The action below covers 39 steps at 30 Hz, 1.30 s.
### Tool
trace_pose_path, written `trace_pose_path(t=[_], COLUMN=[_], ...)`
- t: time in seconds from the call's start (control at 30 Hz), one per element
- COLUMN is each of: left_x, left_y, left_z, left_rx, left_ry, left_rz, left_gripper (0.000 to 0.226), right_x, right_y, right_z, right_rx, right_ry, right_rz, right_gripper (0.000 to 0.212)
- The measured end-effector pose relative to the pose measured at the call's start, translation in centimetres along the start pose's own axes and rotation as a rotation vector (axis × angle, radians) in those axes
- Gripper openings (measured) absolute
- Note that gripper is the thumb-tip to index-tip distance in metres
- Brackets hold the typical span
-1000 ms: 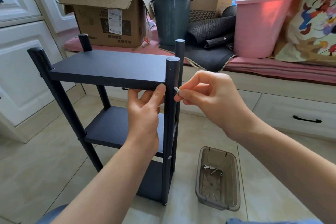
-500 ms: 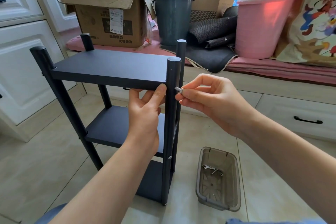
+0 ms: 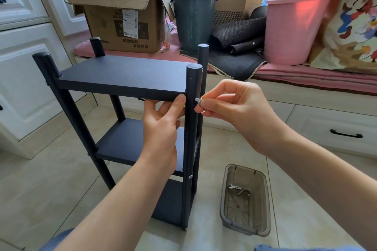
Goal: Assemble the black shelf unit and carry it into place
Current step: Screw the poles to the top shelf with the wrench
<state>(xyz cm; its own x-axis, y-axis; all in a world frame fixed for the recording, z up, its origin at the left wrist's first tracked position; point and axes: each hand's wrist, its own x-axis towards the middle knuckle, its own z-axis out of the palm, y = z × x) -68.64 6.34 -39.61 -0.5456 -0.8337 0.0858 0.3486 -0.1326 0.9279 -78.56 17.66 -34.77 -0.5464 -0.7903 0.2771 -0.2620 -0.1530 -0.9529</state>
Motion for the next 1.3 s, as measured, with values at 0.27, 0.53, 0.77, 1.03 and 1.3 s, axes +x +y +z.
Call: trace_pose_path(t=[0.27,0.53,0.77,1.03,1.3], left_x=[-0.1,0.0,0.0,0.2,0.1], left_y=[0.1,0.4,0.3,0.1,-0.1], left_z=[0.1,0.1,0.1,-0.1,0.0], left_rx=[-0.010,-0.033,-0.047,-0.028,-0.006], left_ry=[-0.011,-0.018,-0.031,-0.038,-0.035], left_rz=[-0.001,0.001,0.023,0.027,0.022], left_gripper=[0.046,0.047,0.045,0.047,0.045], right_x=[0.1,0.5,0.5,0.0,-0.1], right_y=[0.0,0.8,1.3,0.8,0.1], right_z=[-0.1,-0.8,-0.9,-0.4,0.5], right_rx=[-0.042,0.172,0.395,0.033,-0.036], right_ry=[-0.011,-0.091,-0.153,-0.039,0.043], right_rz=[-0.039,0.045,0.204,0.026,0.045], right_gripper=[0.011,0.021,0.005,0.012,0.011])
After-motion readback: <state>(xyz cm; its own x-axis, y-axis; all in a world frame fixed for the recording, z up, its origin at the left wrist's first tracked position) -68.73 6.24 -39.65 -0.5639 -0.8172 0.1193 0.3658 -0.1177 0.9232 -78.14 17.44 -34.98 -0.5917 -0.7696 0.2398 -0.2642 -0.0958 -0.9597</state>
